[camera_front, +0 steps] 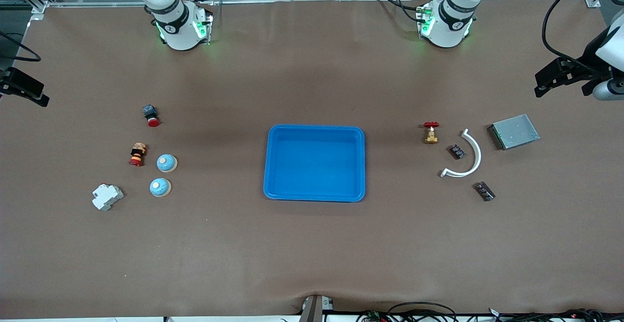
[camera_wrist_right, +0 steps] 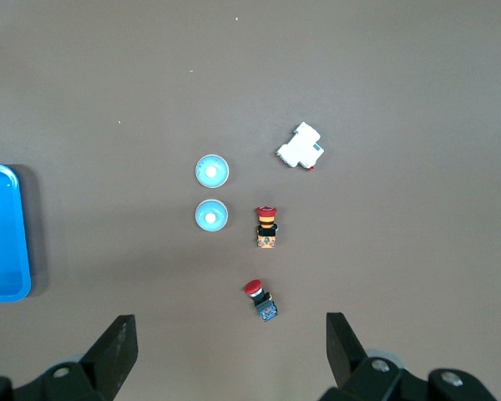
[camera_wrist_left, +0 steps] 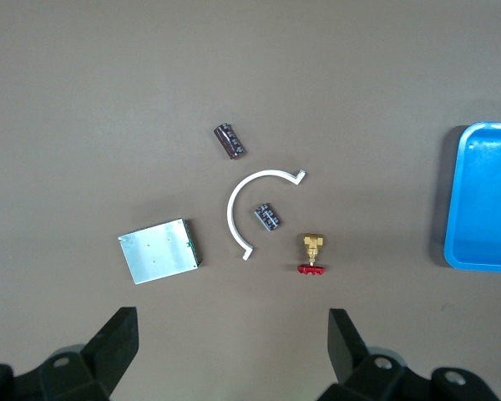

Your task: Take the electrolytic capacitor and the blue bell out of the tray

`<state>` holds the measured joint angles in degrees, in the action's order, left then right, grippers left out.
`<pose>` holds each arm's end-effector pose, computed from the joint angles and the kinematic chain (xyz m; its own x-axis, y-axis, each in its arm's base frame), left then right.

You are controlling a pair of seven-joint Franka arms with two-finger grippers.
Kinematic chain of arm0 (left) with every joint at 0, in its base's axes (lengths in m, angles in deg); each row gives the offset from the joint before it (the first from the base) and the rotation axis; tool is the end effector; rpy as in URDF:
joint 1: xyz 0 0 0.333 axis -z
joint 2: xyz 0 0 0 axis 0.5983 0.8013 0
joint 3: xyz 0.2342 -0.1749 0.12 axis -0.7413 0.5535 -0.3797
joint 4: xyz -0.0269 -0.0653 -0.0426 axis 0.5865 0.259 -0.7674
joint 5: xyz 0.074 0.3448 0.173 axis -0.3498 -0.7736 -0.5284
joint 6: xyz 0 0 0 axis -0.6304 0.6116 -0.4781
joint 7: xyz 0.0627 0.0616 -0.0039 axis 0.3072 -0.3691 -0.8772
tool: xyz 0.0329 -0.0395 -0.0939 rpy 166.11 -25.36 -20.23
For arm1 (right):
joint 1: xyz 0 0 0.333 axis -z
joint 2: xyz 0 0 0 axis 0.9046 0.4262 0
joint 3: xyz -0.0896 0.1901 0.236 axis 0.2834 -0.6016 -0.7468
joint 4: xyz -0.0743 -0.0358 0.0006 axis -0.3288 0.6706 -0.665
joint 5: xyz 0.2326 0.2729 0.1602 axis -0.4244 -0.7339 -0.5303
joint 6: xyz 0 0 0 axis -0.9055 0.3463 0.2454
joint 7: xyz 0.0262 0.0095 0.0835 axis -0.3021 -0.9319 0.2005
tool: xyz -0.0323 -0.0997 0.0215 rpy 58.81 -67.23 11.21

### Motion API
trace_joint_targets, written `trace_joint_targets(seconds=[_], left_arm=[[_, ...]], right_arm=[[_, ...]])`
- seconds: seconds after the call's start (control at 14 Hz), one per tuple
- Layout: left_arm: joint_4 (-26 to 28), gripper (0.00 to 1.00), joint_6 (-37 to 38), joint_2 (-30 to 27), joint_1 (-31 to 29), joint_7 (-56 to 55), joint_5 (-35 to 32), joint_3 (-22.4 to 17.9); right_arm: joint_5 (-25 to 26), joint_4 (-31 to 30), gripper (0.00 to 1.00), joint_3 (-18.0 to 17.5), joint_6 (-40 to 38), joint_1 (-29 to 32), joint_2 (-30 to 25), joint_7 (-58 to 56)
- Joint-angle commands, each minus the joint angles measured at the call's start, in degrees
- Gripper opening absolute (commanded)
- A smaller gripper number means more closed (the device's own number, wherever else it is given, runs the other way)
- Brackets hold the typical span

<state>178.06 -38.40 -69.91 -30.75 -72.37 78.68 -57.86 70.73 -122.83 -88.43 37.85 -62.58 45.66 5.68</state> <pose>0.5389 -0.0346 0.6445 0.9998 -0.0044 0.0172 -0.0037 -0.9992 -0.0391 0.5620 -0.0347 0.6672 0.9978 -0.0663 0.0058 -0.0665 -0.9970 0.0399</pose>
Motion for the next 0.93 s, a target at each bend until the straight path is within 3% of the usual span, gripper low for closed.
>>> trace_joint_targets(seconds=[0.0,0.36,0.86], left_arm=[[-0.5,1.0,0.9,-0.6,0.1,1.3,1.5,0.0],[-0.5,1.0,2.5,-0.8,0.0,1.2,4.9,0.8],[-2.9,1.0,3.1,0.2,0.7,0.2,-0.4,0.8]], right_arm=[[-0.9,0.4,1.0,-0.2,-1.2,0.7,0.0,-0.8],[-0.9,-0.7,1.0,-0.2,-1.2,1.0,-0.2,-0.9],[-1.0,-1.1,1.0,-0.5,-1.2,0.4,-0.3,-0.5]])
